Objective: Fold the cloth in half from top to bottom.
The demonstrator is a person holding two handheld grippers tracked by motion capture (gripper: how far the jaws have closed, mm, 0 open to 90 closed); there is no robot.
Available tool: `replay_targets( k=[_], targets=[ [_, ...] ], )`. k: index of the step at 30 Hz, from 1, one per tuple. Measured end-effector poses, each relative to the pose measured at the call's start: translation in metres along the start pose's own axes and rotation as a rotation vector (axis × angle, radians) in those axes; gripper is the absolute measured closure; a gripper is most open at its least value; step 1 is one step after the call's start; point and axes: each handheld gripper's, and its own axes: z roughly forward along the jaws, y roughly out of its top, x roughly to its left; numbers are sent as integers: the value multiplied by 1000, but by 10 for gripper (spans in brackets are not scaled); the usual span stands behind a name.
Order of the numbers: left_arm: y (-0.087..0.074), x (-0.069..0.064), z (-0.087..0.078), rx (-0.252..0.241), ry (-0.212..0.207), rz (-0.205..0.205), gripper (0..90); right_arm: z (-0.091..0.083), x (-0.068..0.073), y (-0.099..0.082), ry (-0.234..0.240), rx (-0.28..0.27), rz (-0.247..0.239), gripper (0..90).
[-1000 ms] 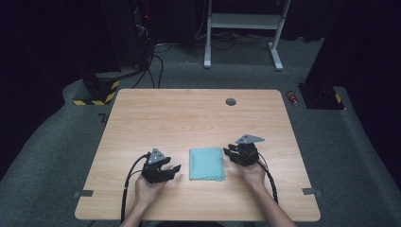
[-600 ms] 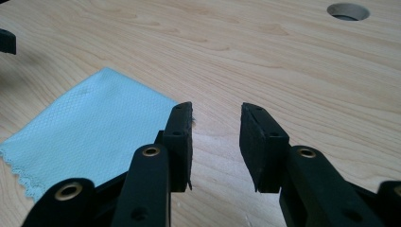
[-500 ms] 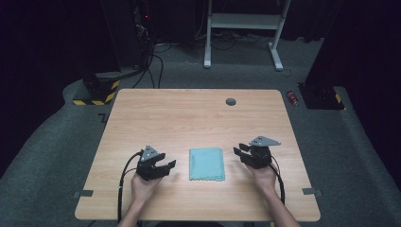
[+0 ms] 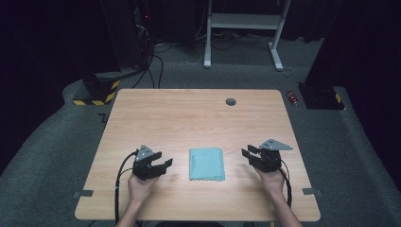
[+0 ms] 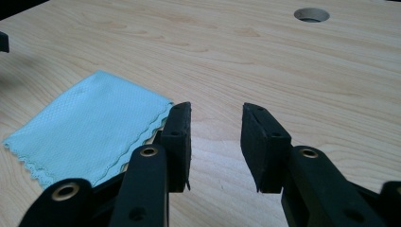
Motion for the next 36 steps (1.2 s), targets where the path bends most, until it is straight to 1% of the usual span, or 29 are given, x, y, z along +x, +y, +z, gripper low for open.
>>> replay_targets(
  k=[2,3,10,14,16,17,19,21,22,23,25,30,36],
  targets=[
    [-2,1,-1,-3,-2,-8,406,-2,0,-3,-2,3,7,635],
    [-3,1,-2,-4,-1,-8,406,-3,0,-4,-2,4,3,635],
    [-11,5,-9,-5,17,-19,403,-9,-2,-16,-11,11,14,634],
    [-15,8,-12,-7,26,-23,402,-12,-1,-19,-27,23,-1,633],
    [-16,9,-12,-2,30,-27,401,-13,0,-21,-36,28,1,632],
    [-17,10,-12,0,32,-29,400,-13,0,-22,-39,31,-8,632],
    [-19,11,-11,5,39,-32,400,-13,-1,-24,-46,42,-10,631],
    [-21,13,-11,10,42,-40,400,-13,-1,-27,-55,50,-14,630],
    [-22,15,-11,9,40,-49,399,-13,-1,-28,-59,57,-6,630],
    [-22,16,-11,9,35,-61,400,-13,-2,-29,-63,59,-13,630],
    [-23,18,-11,11,38,-72,400,-13,-3,-32,-72,66,-11,629],
    [-26,21,-10,21,56,-74,399,-13,-3,-37,-90,90,-27,626],
    [-30,23,-8,45,82,-70,399,-13,-5,-44,-102,109,-23,624]
  ],
)
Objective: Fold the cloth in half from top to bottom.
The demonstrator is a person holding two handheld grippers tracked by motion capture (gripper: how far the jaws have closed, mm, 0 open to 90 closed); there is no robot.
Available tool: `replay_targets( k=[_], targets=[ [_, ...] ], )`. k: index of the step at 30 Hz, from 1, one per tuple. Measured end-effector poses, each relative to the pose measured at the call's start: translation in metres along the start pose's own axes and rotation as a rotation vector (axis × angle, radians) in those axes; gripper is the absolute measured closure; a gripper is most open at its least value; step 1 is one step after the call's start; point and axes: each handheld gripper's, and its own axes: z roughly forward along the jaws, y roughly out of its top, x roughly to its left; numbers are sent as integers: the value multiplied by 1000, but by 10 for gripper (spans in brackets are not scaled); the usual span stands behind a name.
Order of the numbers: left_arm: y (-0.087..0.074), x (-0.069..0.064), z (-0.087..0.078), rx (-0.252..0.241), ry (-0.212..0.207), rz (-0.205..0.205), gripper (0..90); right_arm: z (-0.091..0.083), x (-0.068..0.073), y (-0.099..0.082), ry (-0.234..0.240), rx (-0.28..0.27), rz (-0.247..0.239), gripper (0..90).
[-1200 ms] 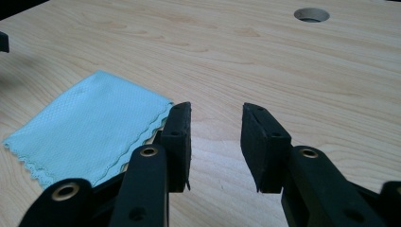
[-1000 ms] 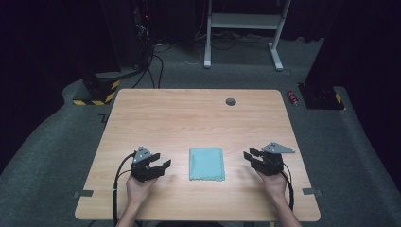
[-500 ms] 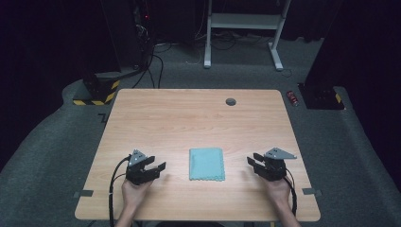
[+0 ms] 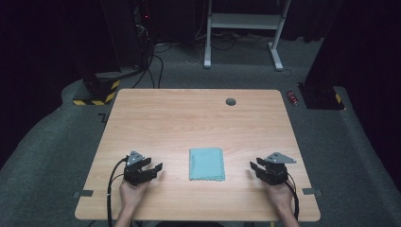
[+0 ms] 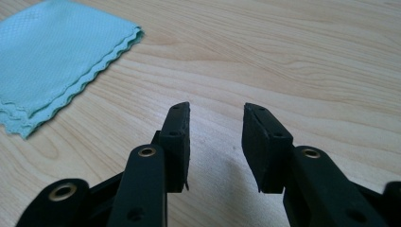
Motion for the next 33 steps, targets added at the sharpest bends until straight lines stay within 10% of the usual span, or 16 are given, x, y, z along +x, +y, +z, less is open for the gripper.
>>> replay_targets(
  k=[23,33],
  targets=[
    [1,-11,6,66,117,117,368,4,-1,-9,-23,67,-20,554],
    [1,-11,7,68,125,108,328,5,0,-9,-35,75,-17,439]
  ],
)
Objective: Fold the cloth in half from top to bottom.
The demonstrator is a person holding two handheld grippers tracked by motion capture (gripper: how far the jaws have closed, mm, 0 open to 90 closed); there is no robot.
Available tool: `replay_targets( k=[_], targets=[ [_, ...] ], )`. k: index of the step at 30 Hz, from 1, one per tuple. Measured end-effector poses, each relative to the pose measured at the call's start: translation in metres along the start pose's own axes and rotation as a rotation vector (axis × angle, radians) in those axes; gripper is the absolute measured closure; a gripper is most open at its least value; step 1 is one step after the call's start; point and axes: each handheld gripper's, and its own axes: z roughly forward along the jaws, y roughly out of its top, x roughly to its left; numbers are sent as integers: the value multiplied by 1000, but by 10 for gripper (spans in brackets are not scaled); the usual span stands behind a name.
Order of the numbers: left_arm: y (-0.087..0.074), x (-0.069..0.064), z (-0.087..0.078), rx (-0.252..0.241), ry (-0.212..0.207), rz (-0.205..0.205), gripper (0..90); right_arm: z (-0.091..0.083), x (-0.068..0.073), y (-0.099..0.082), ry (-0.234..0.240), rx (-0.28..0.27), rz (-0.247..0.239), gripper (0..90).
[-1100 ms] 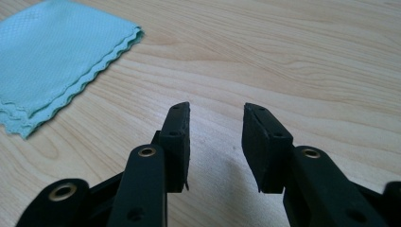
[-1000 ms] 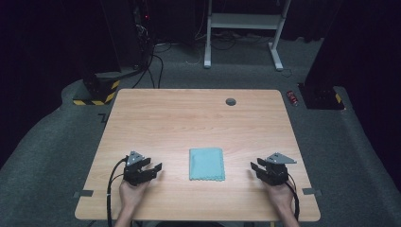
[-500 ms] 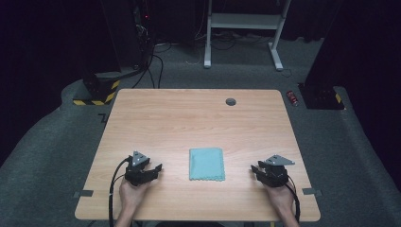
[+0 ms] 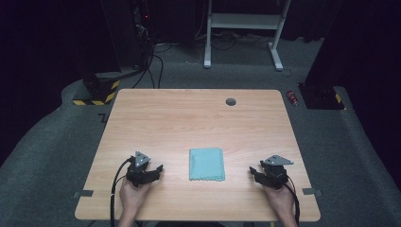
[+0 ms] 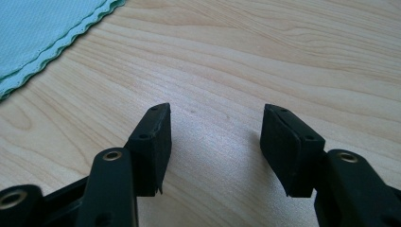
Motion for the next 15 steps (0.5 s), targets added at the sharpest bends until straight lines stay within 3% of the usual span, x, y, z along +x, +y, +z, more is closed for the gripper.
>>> replay_targets(
  k=[15],
  targets=[
    [0,0,0,1,-4,-2,318,0,0,0,1,1,4,434]
  ],
)
